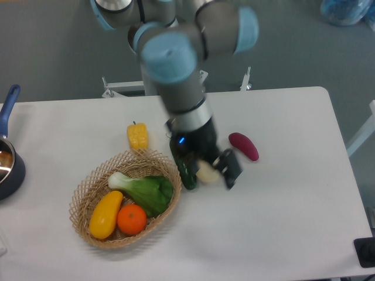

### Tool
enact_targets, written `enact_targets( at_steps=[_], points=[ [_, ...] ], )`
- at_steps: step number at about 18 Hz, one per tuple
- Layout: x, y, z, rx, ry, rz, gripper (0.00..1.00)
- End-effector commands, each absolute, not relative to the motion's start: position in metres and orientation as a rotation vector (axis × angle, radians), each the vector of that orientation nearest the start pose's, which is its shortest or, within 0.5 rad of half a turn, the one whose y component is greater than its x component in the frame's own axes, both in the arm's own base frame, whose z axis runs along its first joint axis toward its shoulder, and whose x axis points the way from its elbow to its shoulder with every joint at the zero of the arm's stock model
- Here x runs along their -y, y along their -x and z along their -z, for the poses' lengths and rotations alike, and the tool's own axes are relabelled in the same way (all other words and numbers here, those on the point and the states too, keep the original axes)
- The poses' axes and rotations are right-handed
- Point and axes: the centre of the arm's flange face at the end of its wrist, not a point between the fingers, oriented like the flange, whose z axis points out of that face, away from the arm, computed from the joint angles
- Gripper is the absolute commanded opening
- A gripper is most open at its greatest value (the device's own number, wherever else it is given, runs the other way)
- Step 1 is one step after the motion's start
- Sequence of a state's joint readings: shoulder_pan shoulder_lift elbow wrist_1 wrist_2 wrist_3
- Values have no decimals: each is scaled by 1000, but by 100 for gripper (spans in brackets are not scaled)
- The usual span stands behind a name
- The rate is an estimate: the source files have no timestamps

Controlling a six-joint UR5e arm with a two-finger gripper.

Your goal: Place the mango in the basket

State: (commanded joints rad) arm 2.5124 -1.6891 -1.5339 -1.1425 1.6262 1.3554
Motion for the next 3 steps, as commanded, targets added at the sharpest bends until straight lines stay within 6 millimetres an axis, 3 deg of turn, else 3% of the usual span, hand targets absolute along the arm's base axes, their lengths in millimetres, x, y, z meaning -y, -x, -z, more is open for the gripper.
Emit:
enact_targets(
  at_steps=[3],
  points=[
    [-418,390,-502,-697,2930,-503,100]
  ],
)
